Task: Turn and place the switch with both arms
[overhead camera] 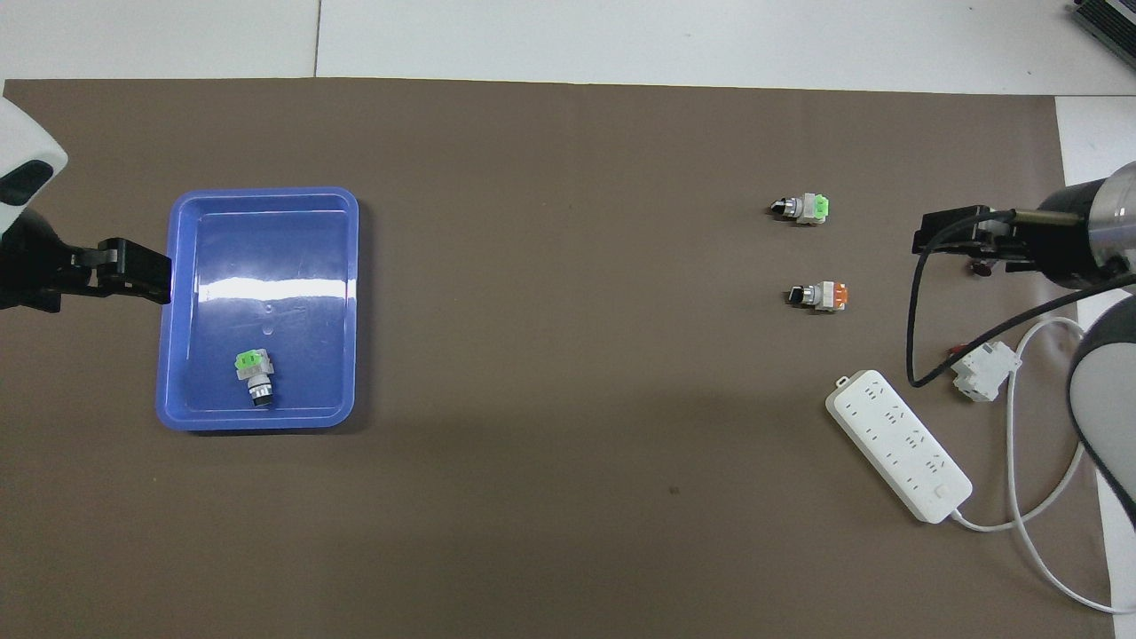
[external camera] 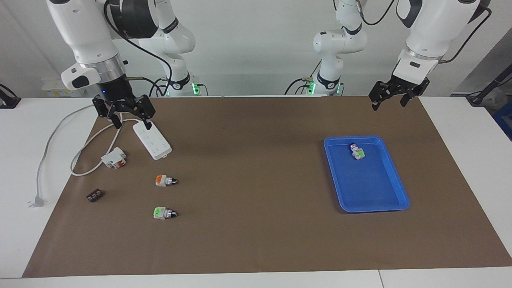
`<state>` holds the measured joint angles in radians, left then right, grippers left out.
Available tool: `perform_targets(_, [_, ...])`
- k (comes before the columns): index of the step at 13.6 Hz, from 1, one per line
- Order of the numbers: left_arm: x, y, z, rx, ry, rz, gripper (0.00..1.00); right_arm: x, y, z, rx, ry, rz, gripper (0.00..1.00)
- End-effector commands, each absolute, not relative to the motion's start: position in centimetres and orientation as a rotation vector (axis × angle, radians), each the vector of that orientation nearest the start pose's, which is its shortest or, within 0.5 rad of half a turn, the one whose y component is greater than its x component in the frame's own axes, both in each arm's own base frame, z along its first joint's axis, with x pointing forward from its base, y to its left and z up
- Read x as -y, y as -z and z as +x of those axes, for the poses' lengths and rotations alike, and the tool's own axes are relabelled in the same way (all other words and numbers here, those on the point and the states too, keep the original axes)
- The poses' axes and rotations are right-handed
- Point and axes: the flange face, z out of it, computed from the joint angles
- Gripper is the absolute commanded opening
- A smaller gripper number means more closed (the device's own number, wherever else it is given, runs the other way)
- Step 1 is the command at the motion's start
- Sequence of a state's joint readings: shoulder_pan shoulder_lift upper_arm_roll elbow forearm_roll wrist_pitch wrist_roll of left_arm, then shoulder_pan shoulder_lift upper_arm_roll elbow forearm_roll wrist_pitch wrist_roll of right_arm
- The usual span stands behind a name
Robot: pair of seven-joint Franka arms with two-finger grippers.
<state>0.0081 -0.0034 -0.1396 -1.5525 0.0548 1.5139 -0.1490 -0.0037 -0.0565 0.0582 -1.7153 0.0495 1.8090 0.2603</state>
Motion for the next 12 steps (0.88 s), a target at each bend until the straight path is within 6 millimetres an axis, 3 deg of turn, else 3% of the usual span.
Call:
perform_targets(1, [6.8,-63.1,54.6,-0.021,-0.047,-3.067,1.00,-4.0,-61.2,54.3,-0.395,0.146,-3.068,1.00])
perform_targets(6, [6.8,-63.2,54.9,-0.020,-0.009,-3.071,1.00,-3.6,-63.1,54.9,-0.388,0.085,-3.082,1.00])
perform_targets(12, [6.7,-63.3,54.8,-0.022,-0.010,-3.070,1.00,-3.9,-61.7,54.9,-0.365,0.054,-3.119,1.00])
